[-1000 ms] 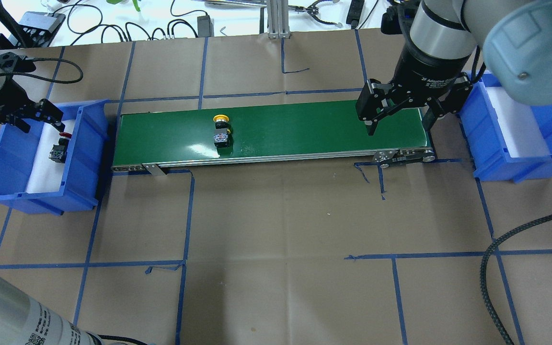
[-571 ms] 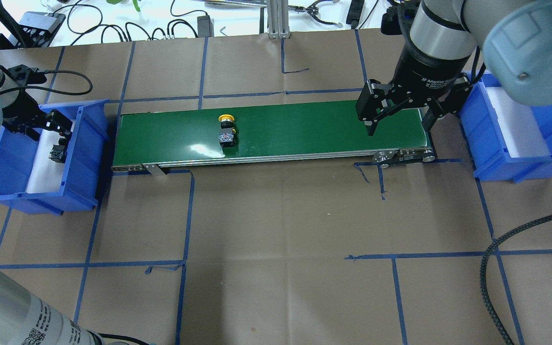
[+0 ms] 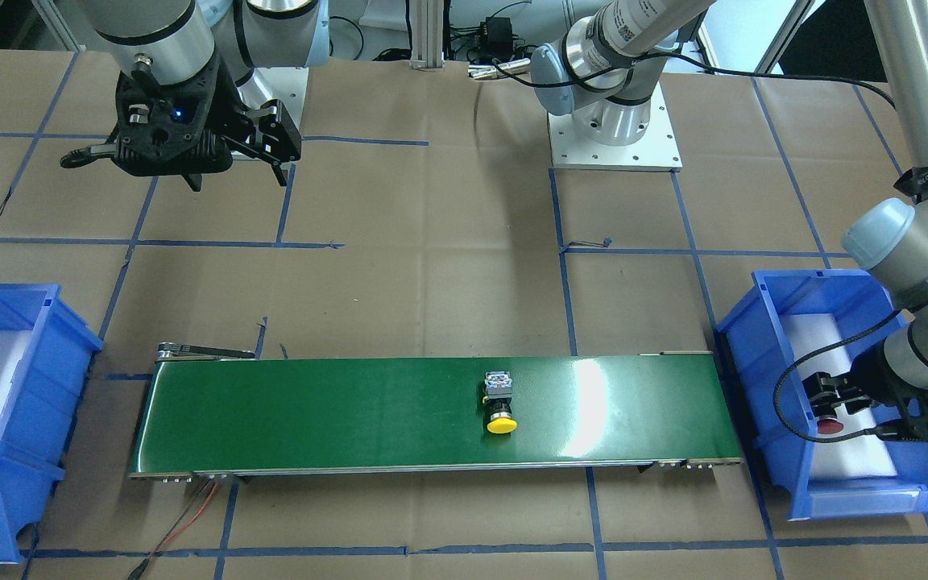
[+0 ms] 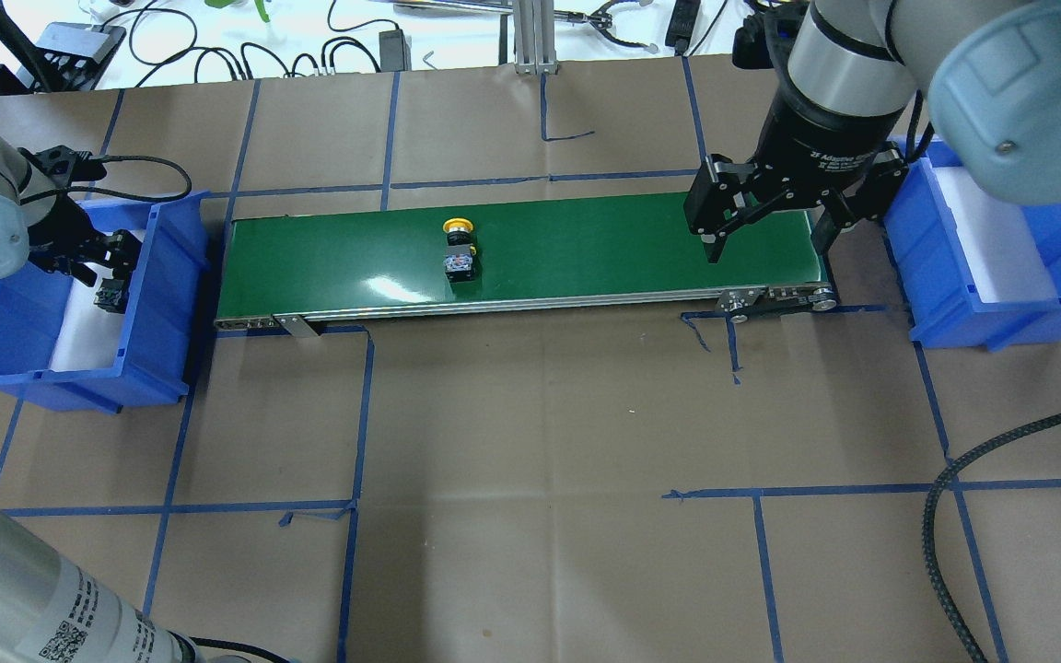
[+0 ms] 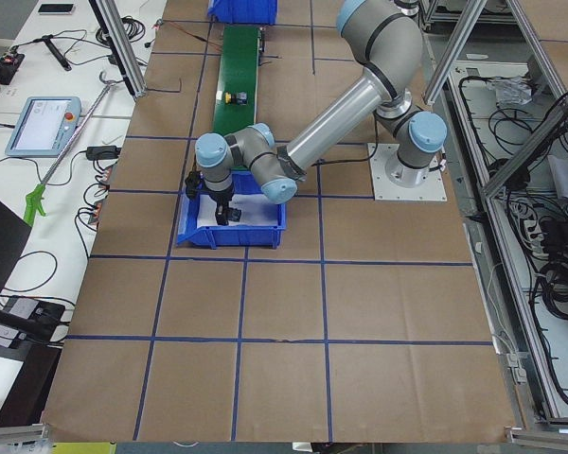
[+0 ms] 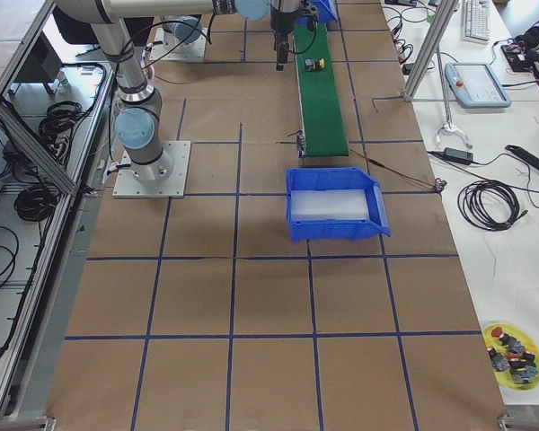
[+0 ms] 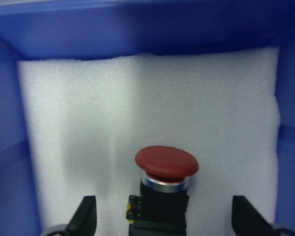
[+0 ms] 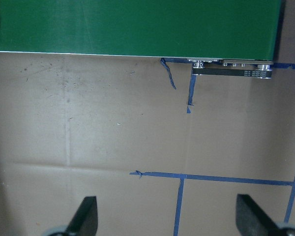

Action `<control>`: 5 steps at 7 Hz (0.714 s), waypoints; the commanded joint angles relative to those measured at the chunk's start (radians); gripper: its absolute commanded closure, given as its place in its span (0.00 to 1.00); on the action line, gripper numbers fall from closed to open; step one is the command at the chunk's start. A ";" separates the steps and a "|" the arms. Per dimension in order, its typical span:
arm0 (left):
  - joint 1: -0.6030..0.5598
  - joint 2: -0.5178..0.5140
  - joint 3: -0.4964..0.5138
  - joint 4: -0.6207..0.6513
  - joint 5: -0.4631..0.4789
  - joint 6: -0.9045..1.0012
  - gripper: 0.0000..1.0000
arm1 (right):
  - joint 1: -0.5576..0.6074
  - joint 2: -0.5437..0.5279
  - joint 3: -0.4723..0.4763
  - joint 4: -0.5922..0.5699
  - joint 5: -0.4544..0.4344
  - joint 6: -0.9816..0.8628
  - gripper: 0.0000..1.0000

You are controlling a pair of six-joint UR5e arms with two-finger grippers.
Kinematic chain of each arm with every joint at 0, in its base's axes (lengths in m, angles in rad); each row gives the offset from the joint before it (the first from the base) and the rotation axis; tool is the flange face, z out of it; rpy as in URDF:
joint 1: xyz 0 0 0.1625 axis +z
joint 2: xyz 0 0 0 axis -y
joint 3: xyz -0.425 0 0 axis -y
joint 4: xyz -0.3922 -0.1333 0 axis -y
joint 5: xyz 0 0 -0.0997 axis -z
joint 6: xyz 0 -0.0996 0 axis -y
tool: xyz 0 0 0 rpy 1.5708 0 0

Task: Transport two buttons from left to right
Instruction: 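Lower the left gripper and grasp the red-capped button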

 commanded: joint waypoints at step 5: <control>-0.001 0.032 0.062 -0.049 0.006 0.001 1.00 | 0.000 0.001 0.000 -0.001 0.001 0.001 0.00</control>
